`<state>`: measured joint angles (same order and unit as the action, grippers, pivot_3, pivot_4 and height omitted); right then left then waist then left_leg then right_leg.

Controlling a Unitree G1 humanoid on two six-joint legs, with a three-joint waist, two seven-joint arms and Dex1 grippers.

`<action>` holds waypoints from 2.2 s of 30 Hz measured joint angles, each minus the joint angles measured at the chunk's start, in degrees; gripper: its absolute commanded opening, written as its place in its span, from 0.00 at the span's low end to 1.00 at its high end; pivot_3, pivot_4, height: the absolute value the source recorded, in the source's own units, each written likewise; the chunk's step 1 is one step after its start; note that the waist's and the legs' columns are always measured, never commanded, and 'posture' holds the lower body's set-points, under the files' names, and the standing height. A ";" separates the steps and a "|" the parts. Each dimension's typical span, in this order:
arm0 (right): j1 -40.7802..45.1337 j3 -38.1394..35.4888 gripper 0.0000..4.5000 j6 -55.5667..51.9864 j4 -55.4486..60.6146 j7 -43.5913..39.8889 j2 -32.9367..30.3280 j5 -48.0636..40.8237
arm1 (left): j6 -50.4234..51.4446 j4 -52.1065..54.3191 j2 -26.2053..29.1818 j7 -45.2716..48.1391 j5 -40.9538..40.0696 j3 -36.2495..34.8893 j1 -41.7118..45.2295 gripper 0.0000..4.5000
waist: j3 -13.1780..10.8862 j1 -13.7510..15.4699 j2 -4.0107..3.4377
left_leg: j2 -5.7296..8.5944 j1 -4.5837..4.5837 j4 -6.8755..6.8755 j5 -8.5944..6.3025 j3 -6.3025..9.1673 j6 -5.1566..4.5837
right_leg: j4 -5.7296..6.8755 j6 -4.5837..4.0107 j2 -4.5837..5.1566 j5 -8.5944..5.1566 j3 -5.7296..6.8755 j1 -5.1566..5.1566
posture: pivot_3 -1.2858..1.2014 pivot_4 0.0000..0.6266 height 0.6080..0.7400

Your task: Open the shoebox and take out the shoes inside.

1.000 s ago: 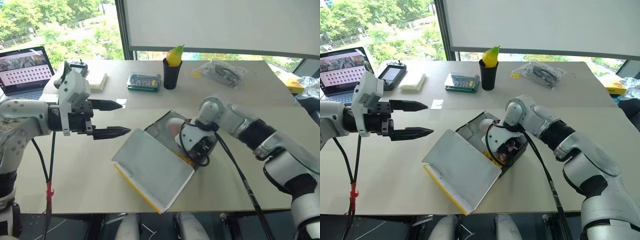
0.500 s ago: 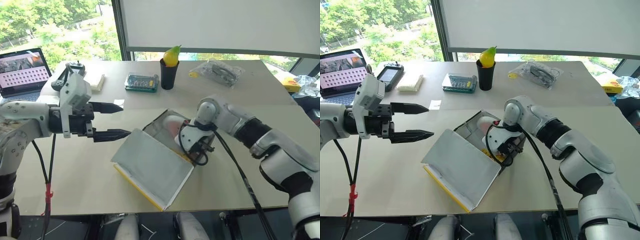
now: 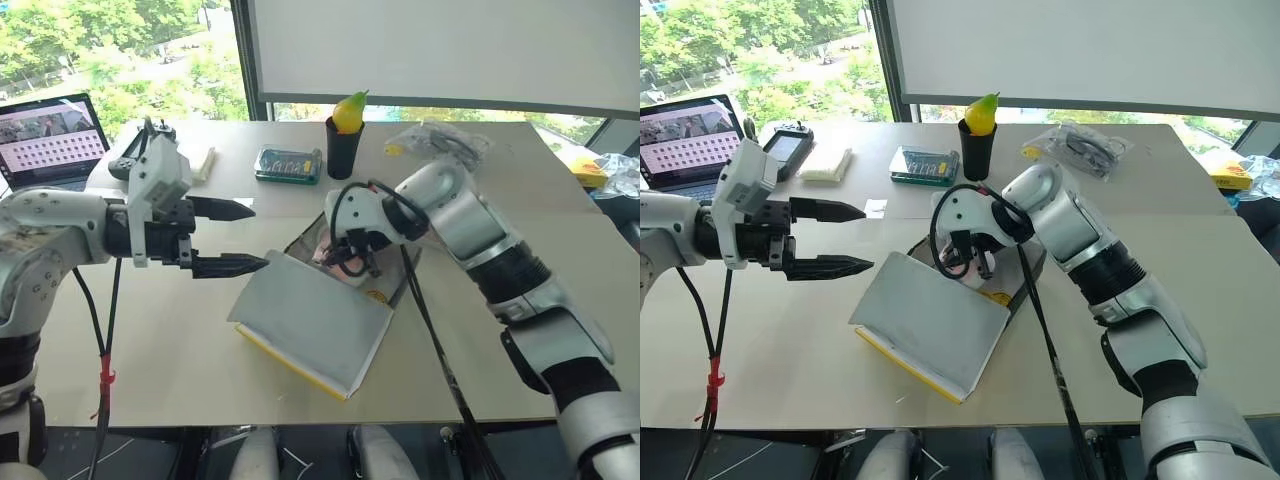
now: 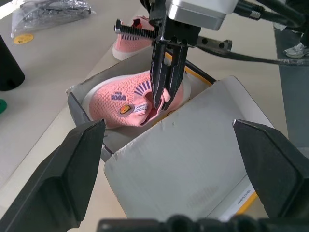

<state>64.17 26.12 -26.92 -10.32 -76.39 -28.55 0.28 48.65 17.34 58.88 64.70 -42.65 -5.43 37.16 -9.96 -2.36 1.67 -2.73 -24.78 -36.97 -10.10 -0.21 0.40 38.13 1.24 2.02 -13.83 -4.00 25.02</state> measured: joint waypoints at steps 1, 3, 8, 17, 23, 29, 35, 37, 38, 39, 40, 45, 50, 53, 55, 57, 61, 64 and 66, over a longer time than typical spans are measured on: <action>0.05 -1.60 0.01 -2.62 0.36 1.20 0.46 -0.88 | -0.07 -0.29 -0.18 0.27 0.13 0.42 0.40 1.00 | 0.00 -0.09 0.00 | 0.00 0.00 0.00 0.00 0.00 0.00 | 0.00 0.00 -0.01 0.00 0.00 0.00 | 0.52 0.24 0.94; 0.81 -5.25 0.01 -8.61 0.83 3.86 1.03 -2.93 | -0.33 -0.91 -0.24 1.17 0.58 1.33 1.00 1.00 | 0.00 -0.17 0.00 | 0.00 0.00 0.01 0.00 0.00 0.00 | -0.01 0.00 -0.01 0.00 0.00 0.00 | 0.52 0.24 0.94; 4.16 -15.38 0.01 -21.65 1.60 8.26 1.01 -9.90 | -1.32 -2.36 -0.73 2.12 1.66 2.35 1.51 1.00 | 0.00 -0.06 0.00 | 0.00 -0.09 0.02 0.00 0.01 0.00 | -0.05 0.00 0.00 0.00 0.01 0.04 | 0.52 0.24 0.94; 8.03 -30.12 0.01 -27.50 -5.55 22.85 -6.34 -14.00 | -1.43 -2.44 -1.47 2.50 2.08 2.40 1.52 1.00 | 0.00 0.05 0.00 | 0.06 -0.11 0.02 0.00 -0.02 -0.01 | -0.09 0.00 0.06 -0.01 0.00 0.04 | 0.52 0.24 0.94; 19.16 -36.65 0.01 -13.18 -36.65 42.91 -8.49 -9.21 | -2.10 -3.28 -3.30 2.76 2.80 4.45 3.27 1.00 | -0.01 -0.55 0.01 | 0.05 -0.11 0.17 0.00 -0.09 -0.01 | -0.18 -0.01 0.06 -0.01 -0.08 0.09 | 0.52 0.24 0.94; 18.44 -36.38 0.01 5.99 -60.69 59.42 -4.33 -3.28 | -2.40 -4.59 -4.98 2.86 4.24 6.00 4.62 1.00 | -0.02 -2.08 0.01 | 0.10 -0.15 0.17 0.00 -0.11 -0.01 | -0.12 -0.02 0.08 0.00 -0.20 0.14 | 0.52 0.24 0.94; 15.42 -38.12 0.01 17.94 -67.02 74.98 2.90 -1.97 | -2.43 -4.41 -5.24 1.80 4.61 5.99 4.87 1.00 | -0.03 -3.16 -0.01 | 0.12 -0.17 0.19 0.01 -0.09 0.00 | -0.08 -0.02 0.11 0.00 -0.21 0.14 | 0.52 0.24 0.94; 15.32 -38.23 0.01 19.13 -67.53 77.09 4.46 -1.62 | -2.42 -4.06 -5.26 1.56 4.55 5.98 4.57 1.00 | -0.04 -3.18 -0.01 | 0.14 -0.16 0.19 0.03 -0.06 0.03 | -0.06 -0.01 0.13 0.01 -0.19 0.12 | 0.52 0.24 0.94; 15.32 -38.60 0.01 19.48 -67.71 78.13 5.02 -1.63 | -2.34 -3.69 -5.25 1.42 4.40 5.86 4.25 1.00 | -0.03 -3.17 -0.01 | 0.15 -0.16 0.19 0.04 -0.05 0.03 | -0.07 -0.01 0.13 0.01 -0.19 0.11 | 0.52 0.24 0.94; 15.32 -39.20 0.01 19.76 -67.84 78.92 5.57 -1.70 | -2.27 -3.19 -5.24 1.29 4.29 5.57 3.77 1.00 | -0.03 -3.11 -0.01 | 0.15 -0.16 0.19 0.04 -0.03 0.03 | -0.08 0.00 0.14 0.00 -0.17 0.10 | 0.52 0.24 0.94; 15.31 -39.79 0.01 20.06 -67.92 79.50 6.18 -1.79 | -2.20 -2.93 -5.23 1.17 4.27 5.46 3.46 1.00 | -0.03 -3.06 -0.01 | 0.15 -0.16 0.19 0.04 -0.03 0.03 | -0.09 -0.01 0.14 0.00 -0.16 0.10 | 0.52 0.24 0.94; 15.32 -44.67 0.17 20.83 -68.03 77.95 10.18 -5.58 | -1.77 -1.80 -5.24 0.41 4.03 4.93 3.12 1.00 | -0.04 -3.22 -0.02 | 0.14 -0.16 0.19 0.04 -0.02 0.03 | -0.08 -0.01 0.14 0.00 -0.16 0.10 | 0.52 0.24 0.94; 15.45 -49.00 0.56 21.94 -68.02 75.75 11.36 -8.97 | -0.93 -1.03 -5.35 -0.42 3.90 4.88 3.04 1.00 | -0.04 -3.18 -0.02 | 0.15 -0.16 0.19 0.04 -0.02 0.03 | -0.09 0.00 0.14 0.00 -0.15 0.09 | 0.52 0.24 0.94; 15.73 -49.63 0.75 23.02 -68.02 75.73 11.36 -9.58 | -0.85 -1.03 -5.57 -0.62 3.90 4.88 3.05 1.00 | -0.04 -3.17 -0.02 | 0.15 -0.16 0.19 0.04 -0.02 0.03 | -0.09 0.00 0.14 0.00 -0.14 0.09 | 0.52 0.24 0.94; 16.34 -49.81 0.92 23.74 -67.96 75.20 11.30 -9.74 | -0.85 -1.04 -5.99 -0.89 3.91 4.88 3.05 1.00 | -0.04 -3.21 -0.02 | 0.15 -0.16 0.19 0.04 -0.02 0.03 | -0.09 0.00 0.14 0.00 -0.14 0.09 | 0.52 0.24 0.94; 17.01 -49.33 0.99 24.13 -67.79 74.29 10.94 -9.61 | -0.85 -1.04 -6.30 -1.12 3.91 4.88 3.05 1.00 | -0.04 -3.24 -0.02 | 0.14 -0.16 0.19 0.04 -0.02 0.03 | -0.09 0.00 0.14 0.00 -0.14 0.09 | 0.52 0.24 0.94; 17.33 -45.37 0.99 23.98 -65.34 66.51 9.03 -7.73 | -0.84 -1.02 -6.26 -1.47 3.92 3.99 2.47 1.00 | -0.05 -3.21 -0.04 | 0.15 -0.16 0.19 0.03 -0.03 0.03 | -0.10 0.00 0.14 0.00 -0.15 0.09 | 0.52 0.24 0.94; 16.28 -41.76 0.99 21.64 -58.68 55.47 6.62 -7.42 | -0.55 -0.88 -6.32 -2.15 3.61 3.37 1.69 1.00 | -0.05 -3.13 -0.04 | 0.14 -0.16 0.19 0.03 -0.01 0.03 | -0.10 0.00 0.13 0.00 -0.12 0.09 | 0.52 0.24 0.94; 12.20 -38.96 0.99 16.97 -47.84 43.94 2.62 -8.67 | 0.28 -0.59 -6.28 -3.00 2.56 1.40 0.28 1.00 | -0.05 -2.74 -0.05 | 0.14 -0.18 0.19 0.03 0.02 0.03 | -0.09 0.05 0.14 -0.03 -0.09 0.09 | 0.52 0.24 0.94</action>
<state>76.36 -12.84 -9.95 -58.16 -32.45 -25.93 -8.39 48.93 16.75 52.59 61.70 -40.09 -4.03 37.45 -10.01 -5.09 1.62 -2.59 -24.96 -36.78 -10.07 -0.19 0.42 38.04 1.28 2.16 -13.86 -4.09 25.11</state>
